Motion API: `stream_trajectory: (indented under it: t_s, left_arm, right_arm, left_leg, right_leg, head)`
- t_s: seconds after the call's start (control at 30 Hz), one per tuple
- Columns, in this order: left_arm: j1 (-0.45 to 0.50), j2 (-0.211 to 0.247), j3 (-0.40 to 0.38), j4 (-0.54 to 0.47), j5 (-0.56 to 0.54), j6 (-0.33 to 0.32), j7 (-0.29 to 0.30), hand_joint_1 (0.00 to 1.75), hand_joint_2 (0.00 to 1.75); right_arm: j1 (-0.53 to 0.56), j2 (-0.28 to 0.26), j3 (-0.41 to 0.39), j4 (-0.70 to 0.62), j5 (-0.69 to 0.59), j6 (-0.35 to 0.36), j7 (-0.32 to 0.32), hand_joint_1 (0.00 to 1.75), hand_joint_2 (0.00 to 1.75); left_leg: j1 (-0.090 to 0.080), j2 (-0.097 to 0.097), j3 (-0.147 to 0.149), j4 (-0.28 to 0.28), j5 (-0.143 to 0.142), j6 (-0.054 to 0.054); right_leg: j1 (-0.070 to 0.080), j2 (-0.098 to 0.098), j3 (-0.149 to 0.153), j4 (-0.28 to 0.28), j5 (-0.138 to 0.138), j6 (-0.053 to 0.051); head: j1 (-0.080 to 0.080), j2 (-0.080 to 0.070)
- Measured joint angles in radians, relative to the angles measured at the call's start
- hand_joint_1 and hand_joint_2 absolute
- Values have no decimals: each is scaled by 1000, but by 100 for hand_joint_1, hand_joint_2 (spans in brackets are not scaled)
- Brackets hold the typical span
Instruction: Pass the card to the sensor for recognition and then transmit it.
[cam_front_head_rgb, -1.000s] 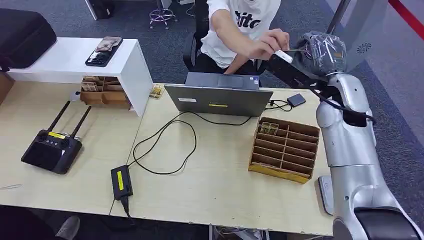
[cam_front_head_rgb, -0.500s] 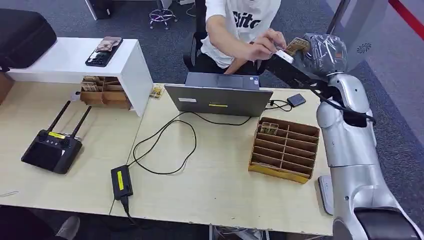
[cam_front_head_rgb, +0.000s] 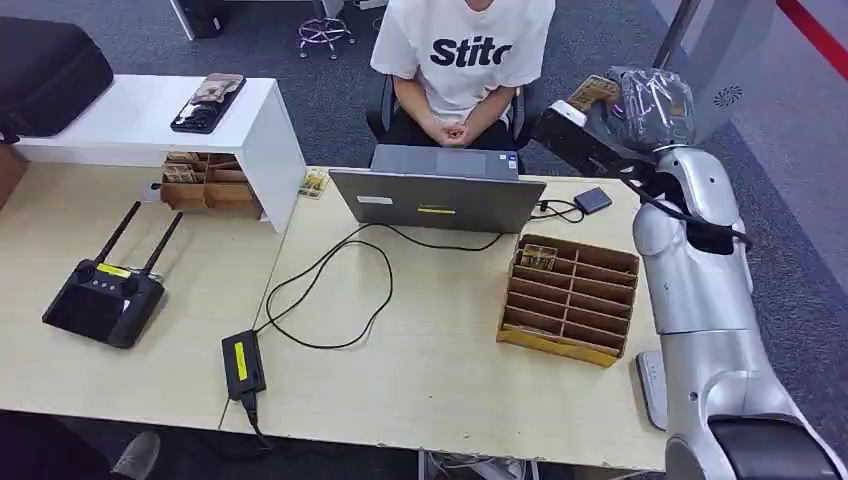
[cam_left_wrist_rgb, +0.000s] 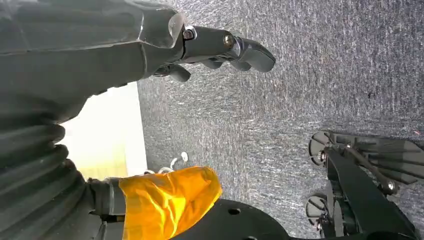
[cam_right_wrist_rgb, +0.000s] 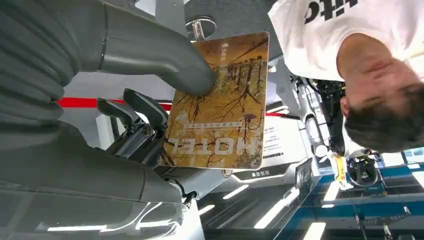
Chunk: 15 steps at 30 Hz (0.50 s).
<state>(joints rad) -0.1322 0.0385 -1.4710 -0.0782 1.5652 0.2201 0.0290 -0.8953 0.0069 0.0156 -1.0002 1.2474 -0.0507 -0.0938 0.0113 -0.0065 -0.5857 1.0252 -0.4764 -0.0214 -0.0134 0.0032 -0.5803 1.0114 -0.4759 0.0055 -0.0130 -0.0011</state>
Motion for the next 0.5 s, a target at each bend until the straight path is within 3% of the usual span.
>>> stream_trajectory:
  t_s: [0.37,0.43,0.5]
  left_arm:
    - [0,0,0,0,0,0,0,0,175]
    - [-1,-2,6,0,2,14,8,0,175]
    - [4,-10,21,0,3,25,9,0,175]
  right_arm:
    - [0,0,0,0,-3,-2,0,175,175]
    - [62,-19,-34,-61,-128,-62,-17,175,175]
    - [194,-47,-120,-180,-324,-56,-117,175,175]
  left_leg:
    - [0,0,1,0,0,0]
    - [1,-2,3,1,0,0]
    - [3,-17,4,1,-1,1]
  right_leg:
    - [0,0,-1,0,0,0]
    - [0,-1,0,-3,0,0]
    - [3,-16,10,-5,-5,2]
  head:
    - [0,0]
    - [-3,0]
    - [-3,0]
